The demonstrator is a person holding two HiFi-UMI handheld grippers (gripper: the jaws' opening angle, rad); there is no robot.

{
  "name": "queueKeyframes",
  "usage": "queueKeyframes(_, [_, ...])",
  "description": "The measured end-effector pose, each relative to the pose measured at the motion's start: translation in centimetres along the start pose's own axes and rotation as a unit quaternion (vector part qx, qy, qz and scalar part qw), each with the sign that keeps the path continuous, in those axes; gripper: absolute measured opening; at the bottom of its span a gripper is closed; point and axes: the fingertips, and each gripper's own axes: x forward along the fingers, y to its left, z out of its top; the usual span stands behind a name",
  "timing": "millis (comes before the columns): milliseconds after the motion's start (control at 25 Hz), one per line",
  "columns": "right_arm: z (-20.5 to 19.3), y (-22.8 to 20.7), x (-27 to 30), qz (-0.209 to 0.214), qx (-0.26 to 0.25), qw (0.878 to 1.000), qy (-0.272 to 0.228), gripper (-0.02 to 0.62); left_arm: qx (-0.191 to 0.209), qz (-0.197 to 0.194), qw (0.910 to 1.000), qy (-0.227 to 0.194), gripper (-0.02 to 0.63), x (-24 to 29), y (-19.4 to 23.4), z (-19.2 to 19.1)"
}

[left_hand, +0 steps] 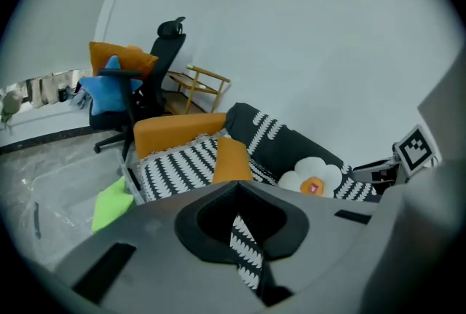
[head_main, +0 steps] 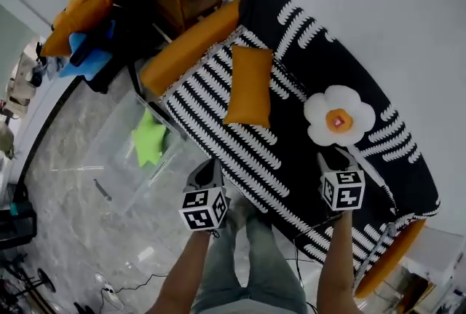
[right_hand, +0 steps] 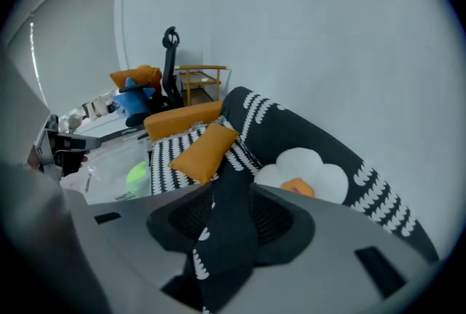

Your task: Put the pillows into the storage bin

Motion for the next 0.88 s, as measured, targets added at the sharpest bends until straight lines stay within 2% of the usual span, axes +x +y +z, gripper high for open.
queueKeyframes(200, [-2.8, -7.5, -0.7, -0.025, 0.038, 0.999, 0.007, 0.160, 0.036, -0.018, 0.9990, 0.022, 0.003, 3.2, -5.9, 0.4])
queueKeyframes(480, [-5.8, -17.6, 1.3, -0.057, 0.035, 0.997, 0.035, 0.160, 0.057, -0.042, 0.9972, 0.023, 0.003, 10.1, -13.4, 1.5])
queueKeyframes(640, [-5.4, -22.3, 3.0, -0.073, 0.042, 0.996, 0.031, 0.160, 0.056, -0.049, 0.9971, 0.011, 0.003, 14.7, -16.3, 3.2])
queueKeyframes(880, [-4.5, -26.7, 6.4, -0.074, 0.019, 0.996, 0.043, 0.160, 0.085, -0.059, 0.9945, 0.011, 0.003, 20.4, -19.1, 4.5])
